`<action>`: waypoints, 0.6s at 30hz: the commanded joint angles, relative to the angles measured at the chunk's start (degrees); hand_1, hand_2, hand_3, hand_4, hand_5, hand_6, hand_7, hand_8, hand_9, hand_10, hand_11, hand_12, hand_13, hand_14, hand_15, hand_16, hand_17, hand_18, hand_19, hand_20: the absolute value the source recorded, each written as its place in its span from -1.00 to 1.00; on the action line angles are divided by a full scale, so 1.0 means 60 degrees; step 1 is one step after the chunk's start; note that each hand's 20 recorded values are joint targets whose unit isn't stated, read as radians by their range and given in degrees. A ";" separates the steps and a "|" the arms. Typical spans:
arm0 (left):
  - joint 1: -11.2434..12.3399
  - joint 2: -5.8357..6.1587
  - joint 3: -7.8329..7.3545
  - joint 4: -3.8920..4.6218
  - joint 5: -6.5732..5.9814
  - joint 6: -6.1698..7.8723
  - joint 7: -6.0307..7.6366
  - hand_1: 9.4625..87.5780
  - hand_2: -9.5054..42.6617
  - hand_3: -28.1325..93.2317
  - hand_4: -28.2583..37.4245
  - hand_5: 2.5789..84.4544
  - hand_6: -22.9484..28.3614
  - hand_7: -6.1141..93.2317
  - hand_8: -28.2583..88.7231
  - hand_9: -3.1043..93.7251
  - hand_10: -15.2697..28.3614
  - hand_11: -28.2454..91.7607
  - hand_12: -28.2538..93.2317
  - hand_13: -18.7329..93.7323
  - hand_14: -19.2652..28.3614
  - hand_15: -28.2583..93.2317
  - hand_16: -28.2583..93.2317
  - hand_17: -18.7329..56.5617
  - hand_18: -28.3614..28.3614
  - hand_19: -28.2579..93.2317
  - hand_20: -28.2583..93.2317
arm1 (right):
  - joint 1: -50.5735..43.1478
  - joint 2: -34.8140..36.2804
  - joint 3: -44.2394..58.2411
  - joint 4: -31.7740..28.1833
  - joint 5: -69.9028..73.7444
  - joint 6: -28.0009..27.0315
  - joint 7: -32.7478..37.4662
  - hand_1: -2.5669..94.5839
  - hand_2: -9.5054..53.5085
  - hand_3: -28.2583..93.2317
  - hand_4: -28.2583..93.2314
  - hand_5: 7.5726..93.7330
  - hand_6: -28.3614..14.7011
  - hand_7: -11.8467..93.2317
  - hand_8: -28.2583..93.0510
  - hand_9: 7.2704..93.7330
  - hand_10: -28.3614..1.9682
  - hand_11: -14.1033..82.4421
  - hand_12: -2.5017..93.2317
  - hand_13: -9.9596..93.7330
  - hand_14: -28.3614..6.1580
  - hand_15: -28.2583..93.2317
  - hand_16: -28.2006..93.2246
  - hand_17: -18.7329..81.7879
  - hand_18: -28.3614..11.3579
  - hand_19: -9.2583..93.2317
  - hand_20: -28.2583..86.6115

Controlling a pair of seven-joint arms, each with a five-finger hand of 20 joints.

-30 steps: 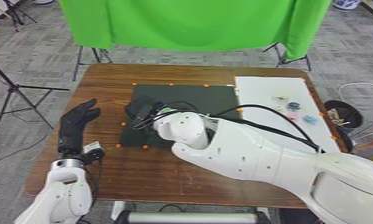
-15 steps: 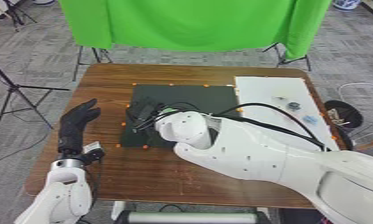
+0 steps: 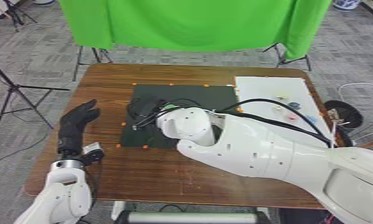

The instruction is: Arrange flowers

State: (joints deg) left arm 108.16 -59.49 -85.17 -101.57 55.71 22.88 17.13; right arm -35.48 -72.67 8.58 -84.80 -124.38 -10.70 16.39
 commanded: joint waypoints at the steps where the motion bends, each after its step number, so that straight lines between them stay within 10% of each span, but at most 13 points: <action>1: 0.0052 -0.0094 -0.0008 -0.0001 0.0044 -0.0071 -0.0044 -0.62 -0.12 0.64 -0.89 0.24 -0.24 -0.54 -0.70 0.15 0.33 -0.19 -0.40 0.04 0.46 -0.16 -0.61 -0.38 0.36 -0.40 -0.31 | 0.0047 -0.0096 -0.0021 0.0084 -0.0121 0.0005 0.0171 -0.16 -1.00 0.74 -0.79 0.16 0.53 -0.29 -0.75 0.28 0.21 -0.32 -0.55 0.87 0.56 0.47 -0.09 0.61 -0.12 1.00 0.33; 18: 0.0087 -0.0099 -0.0036 -0.0024 0.0060 -0.0030 -0.0066 -0.57 -0.21 0.64 -0.81 0.25 -0.24 -0.54 -0.70 0.15 0.32 -0.19 -0.40 0.04 0.46 -0.16 -0.61 -0.38 0.36 -0.41 -0.31 | 0.0087 -0.0074 0.0523 -0.0130 0.0071 -0.1264 0.0306 -0.28 -1.00 0.73 -0.82 0.00 0.46 -0.39 -0.70 0.07 0.10 -0.44 -0.53 0.81 0.51 0.47 -0.11 0.56 -0.14 1.00 0.29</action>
State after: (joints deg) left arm 108.18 -59.68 -85.21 -101.59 55.80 22.83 17.12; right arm -36.43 -73.48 10.22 -84.34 -124.74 -19.33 17.31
